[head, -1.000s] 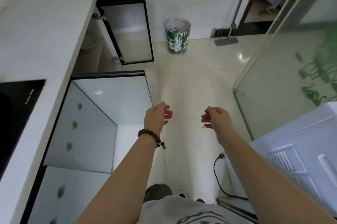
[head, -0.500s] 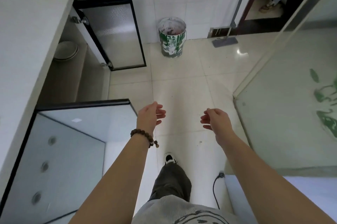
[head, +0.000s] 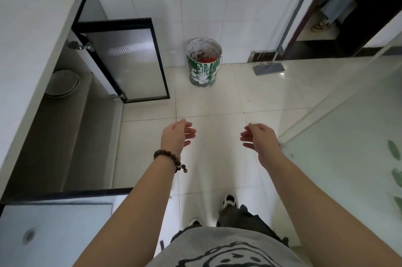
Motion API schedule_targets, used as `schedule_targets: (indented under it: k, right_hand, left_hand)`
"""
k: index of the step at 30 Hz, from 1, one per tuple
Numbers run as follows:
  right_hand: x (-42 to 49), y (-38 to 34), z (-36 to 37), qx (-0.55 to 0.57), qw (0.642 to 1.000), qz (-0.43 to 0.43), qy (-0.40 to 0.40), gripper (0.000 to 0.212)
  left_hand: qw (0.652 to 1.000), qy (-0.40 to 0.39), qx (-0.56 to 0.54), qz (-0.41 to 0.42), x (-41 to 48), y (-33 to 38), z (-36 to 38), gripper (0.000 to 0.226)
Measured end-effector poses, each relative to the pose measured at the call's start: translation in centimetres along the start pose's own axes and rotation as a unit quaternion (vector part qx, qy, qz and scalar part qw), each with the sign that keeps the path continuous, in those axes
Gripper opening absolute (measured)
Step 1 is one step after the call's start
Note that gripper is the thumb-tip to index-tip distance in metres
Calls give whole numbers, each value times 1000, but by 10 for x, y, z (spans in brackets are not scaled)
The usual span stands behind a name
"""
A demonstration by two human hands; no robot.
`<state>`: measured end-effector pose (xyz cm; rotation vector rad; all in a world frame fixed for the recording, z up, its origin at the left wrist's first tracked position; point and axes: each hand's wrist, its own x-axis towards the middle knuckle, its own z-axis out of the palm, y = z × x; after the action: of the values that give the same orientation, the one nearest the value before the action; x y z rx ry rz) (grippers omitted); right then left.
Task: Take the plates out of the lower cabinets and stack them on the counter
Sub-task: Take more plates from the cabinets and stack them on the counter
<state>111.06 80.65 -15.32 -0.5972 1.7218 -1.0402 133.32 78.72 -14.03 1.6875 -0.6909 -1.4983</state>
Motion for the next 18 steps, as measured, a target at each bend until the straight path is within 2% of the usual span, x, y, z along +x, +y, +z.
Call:
schedule_targets:
  k: [8,18]
  right_hand:
    - [104,-58,48,-23,998,-3,-64,19]
    - [250,-168,104,-114,979,-32,-167,17]
  left_hand:
    - [998,59,-36,-11,80,48,24,28]
    - [973,186,-133,-11,186,132,61,31]
